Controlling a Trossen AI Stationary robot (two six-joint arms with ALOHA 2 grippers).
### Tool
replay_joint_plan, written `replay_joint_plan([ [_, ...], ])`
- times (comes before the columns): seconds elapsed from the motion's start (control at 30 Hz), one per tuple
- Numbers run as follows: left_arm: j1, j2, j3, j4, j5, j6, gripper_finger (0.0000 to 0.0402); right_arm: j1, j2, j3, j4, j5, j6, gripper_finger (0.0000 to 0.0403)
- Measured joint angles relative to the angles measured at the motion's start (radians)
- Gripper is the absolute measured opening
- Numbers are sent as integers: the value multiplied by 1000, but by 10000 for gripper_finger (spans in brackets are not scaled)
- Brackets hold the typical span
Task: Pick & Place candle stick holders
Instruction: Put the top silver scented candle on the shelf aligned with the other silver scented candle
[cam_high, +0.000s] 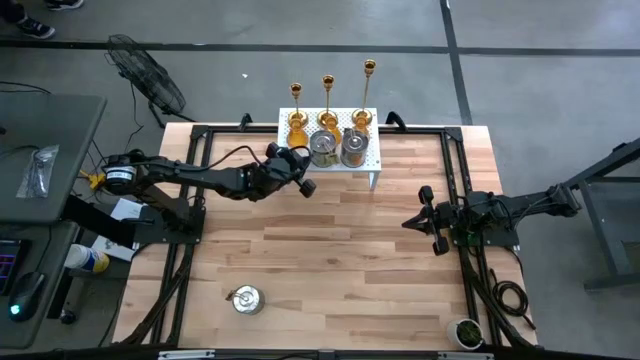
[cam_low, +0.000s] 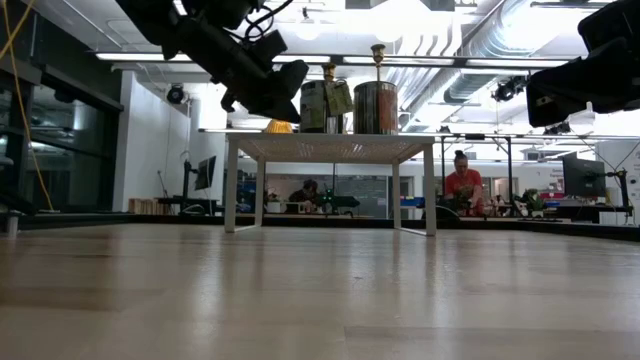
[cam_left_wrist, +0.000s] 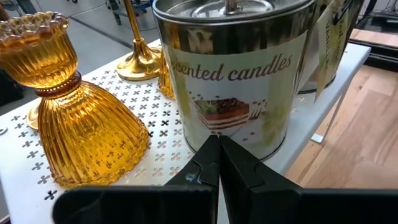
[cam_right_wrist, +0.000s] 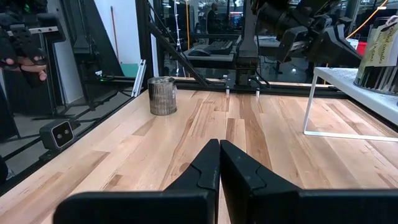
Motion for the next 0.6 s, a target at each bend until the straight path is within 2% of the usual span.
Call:
replay_joint_plan([
  [0.6,0,59,56,0,18,16,0,0,0,0,0,0,0,3],
])
